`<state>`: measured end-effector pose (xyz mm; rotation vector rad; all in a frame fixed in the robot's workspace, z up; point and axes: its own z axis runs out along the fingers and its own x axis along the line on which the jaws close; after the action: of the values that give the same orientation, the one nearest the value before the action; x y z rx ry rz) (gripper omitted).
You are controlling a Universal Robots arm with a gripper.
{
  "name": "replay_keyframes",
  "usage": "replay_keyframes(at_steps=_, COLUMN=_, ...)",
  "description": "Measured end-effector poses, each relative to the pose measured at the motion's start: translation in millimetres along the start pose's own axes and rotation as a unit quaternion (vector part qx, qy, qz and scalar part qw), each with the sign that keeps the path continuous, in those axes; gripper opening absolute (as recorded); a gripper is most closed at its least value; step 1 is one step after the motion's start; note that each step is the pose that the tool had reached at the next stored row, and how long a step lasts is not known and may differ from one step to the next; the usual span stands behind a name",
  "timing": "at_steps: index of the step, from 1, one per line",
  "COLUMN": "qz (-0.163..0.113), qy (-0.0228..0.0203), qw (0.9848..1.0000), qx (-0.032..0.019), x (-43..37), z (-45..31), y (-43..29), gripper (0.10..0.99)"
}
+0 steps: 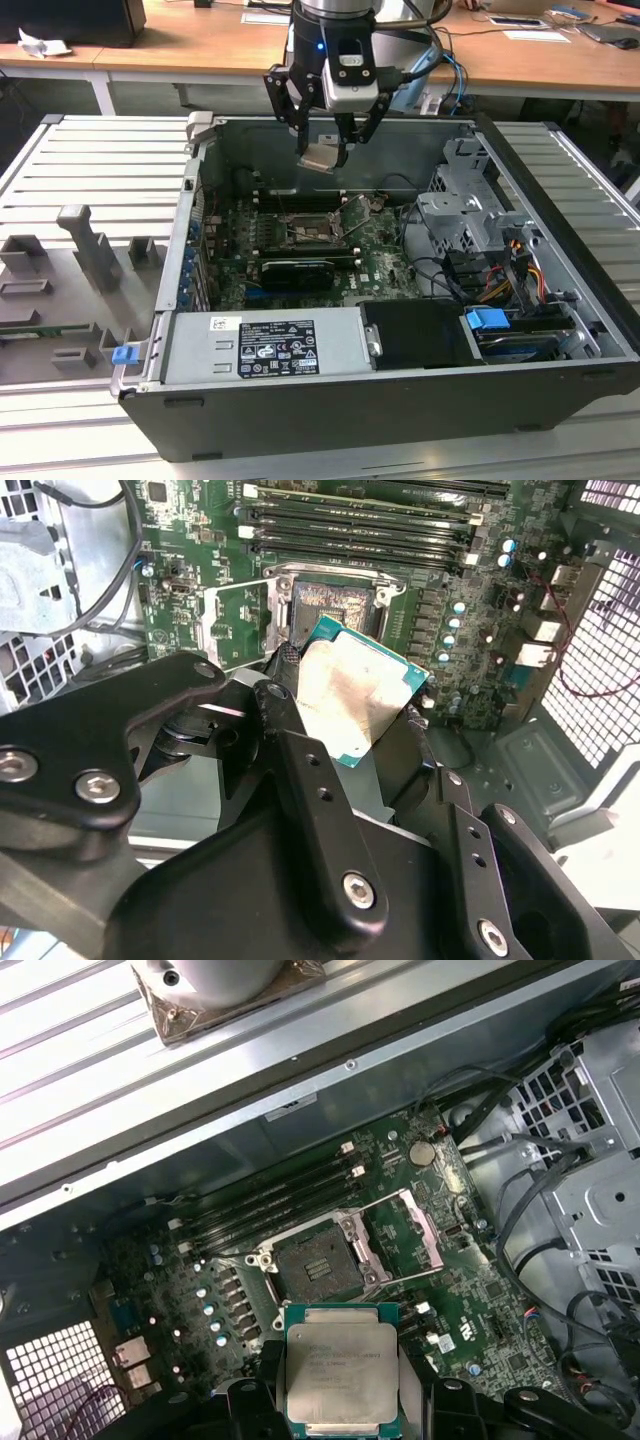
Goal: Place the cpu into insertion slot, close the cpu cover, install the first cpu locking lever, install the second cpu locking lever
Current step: 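Place the cpu into insertion slot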
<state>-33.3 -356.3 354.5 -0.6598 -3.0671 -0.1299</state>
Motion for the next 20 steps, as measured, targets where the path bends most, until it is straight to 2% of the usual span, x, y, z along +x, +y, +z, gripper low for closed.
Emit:
replay_keyframes(at_steps=15, qz=0.007, qy=-0.0006, qw=1.0, qx=-0.0003, x=1.5, z=1.5, y=-0.8, gripper=0.537)
replay_keyframes(at_steps=20, qz=0.037, qy=-0.0032, qw=0.9993, qx=-0.0001, x=2.2, z=3.9, y=-1.3, gripper=0.537)
